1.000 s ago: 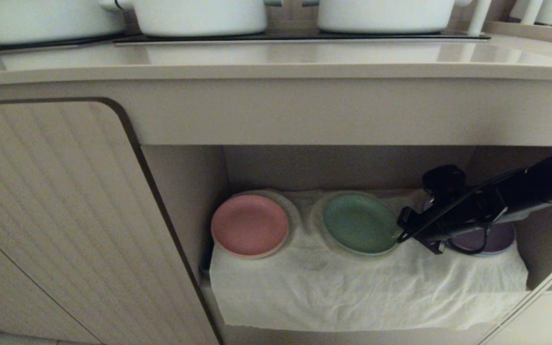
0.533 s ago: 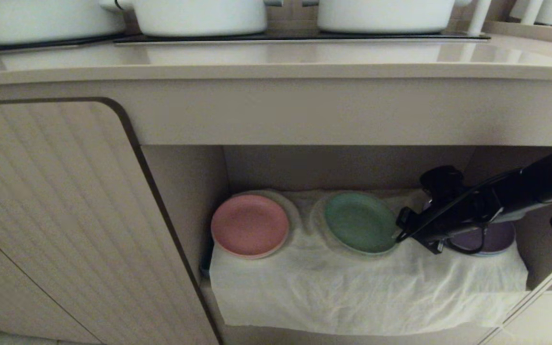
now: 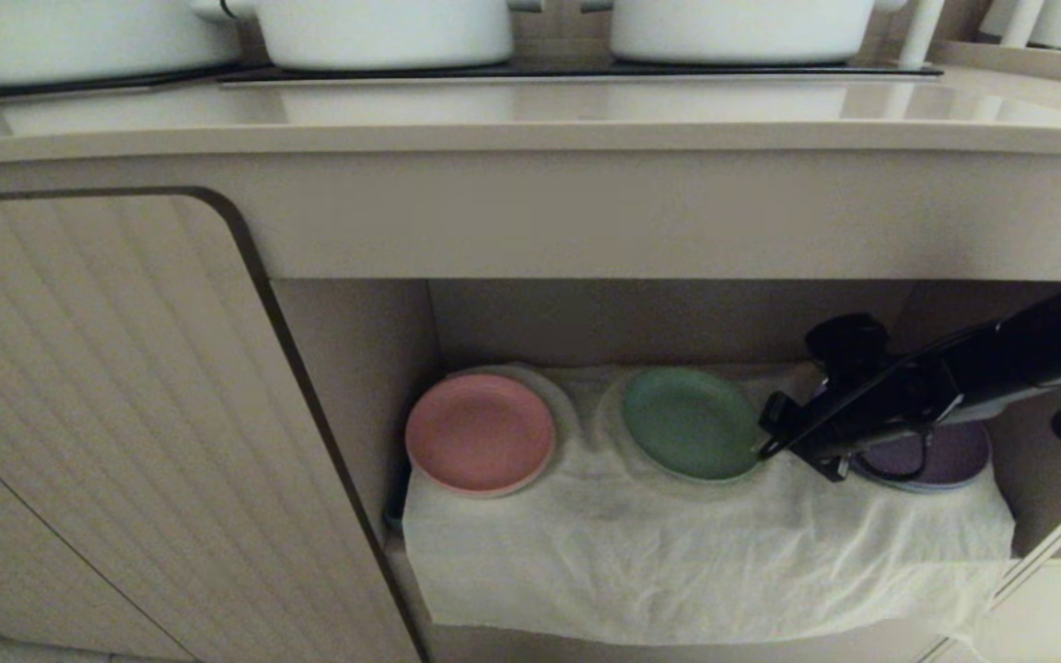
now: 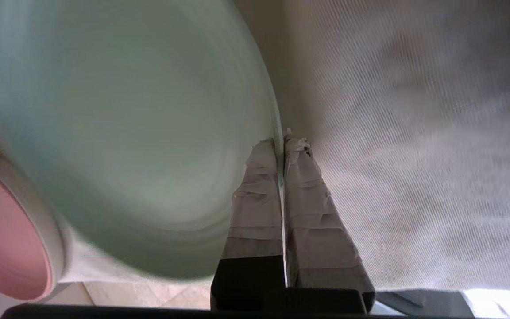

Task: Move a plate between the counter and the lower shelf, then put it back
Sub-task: Put the plate in the cupboard

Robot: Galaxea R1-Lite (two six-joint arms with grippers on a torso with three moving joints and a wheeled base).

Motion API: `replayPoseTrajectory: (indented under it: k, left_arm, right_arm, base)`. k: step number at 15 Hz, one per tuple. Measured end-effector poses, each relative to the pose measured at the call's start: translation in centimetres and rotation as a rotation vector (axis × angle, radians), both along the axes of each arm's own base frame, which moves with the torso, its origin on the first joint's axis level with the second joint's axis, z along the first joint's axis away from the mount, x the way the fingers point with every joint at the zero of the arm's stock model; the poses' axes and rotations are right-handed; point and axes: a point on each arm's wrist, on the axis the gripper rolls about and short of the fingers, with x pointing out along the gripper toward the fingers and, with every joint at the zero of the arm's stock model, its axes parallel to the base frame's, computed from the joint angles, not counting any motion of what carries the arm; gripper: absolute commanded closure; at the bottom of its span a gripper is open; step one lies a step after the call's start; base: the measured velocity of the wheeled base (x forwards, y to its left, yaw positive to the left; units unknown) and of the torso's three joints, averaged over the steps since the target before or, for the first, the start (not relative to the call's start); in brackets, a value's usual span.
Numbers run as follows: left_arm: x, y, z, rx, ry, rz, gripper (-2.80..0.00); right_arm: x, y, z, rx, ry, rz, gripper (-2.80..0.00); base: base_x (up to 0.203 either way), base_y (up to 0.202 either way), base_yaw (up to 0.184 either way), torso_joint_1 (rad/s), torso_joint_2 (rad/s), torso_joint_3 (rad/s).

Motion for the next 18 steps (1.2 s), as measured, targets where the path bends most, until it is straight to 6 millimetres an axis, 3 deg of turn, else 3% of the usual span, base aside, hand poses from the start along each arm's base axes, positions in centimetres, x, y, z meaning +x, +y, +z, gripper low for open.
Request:
replayPoseTrajectory:
  k: [18]
  left_arm:
    - [0.0,0.0,0.0,0.0,0.0,0.0,0.0]
  right_arm:
    - [0.17,-0.12,0.39,-0.005,0.008,0.002,0.0]
  base:
    - [0.0,0.0,0.0,0.0,0.0,0.0]
